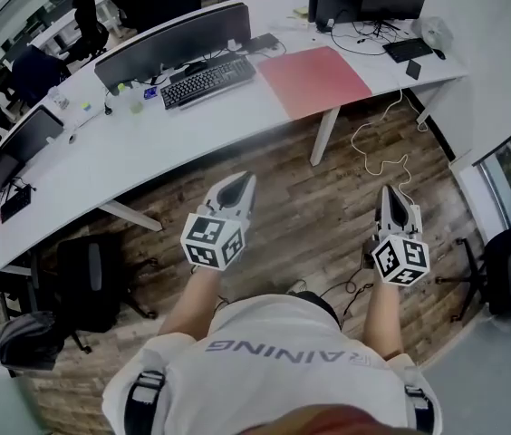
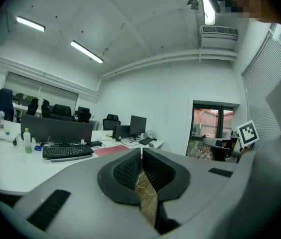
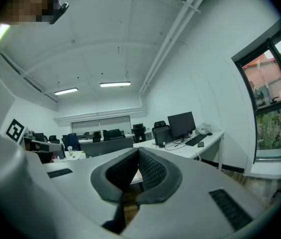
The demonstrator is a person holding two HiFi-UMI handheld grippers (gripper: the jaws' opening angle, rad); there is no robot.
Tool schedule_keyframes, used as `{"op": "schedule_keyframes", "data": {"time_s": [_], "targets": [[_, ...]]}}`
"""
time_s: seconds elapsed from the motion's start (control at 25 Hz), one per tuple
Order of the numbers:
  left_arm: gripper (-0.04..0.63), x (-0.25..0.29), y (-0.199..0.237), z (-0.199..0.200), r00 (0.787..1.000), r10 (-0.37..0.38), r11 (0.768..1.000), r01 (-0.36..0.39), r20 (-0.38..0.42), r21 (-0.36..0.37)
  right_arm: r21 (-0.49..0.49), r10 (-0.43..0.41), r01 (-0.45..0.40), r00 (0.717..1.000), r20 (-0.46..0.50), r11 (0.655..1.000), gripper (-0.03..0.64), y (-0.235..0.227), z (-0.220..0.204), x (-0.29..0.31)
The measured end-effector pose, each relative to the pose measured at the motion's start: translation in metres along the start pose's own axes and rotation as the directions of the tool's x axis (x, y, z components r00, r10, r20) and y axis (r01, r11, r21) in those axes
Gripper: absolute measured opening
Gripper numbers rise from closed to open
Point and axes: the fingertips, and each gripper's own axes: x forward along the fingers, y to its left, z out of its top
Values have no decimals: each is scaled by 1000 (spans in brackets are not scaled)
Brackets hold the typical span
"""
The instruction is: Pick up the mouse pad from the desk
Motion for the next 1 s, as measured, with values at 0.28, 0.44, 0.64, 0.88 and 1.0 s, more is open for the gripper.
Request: {"op": "schedule_keyframes", "data": {"time_s": [0.28,0.44,0.64,0.88,1.0], "targets": [[38,63,-20,-5,1000,31,999,-31,-3,-20,-58,13,-14,1000,-14,998,23,-63,8,10],[38,92,-33,-3,1000,24,999,-24,14,-21,-53,-8,7,1000,-23,999,22,-98,7,16],[38,118,-35,-11,999,30,999,-31,-11,-37,-52,0,-2,999,-45,999,23,-116,4,30],[38,148,-24,-10,999,46,998,-47,-19,-39,-56,14,-18,998,-61,998,23,-129,-1,63],[38,172,-18,-10,999,46,998,-46,-24,-31,-58,18,-21,998,-66,998,22,-138,-2,87]]}}
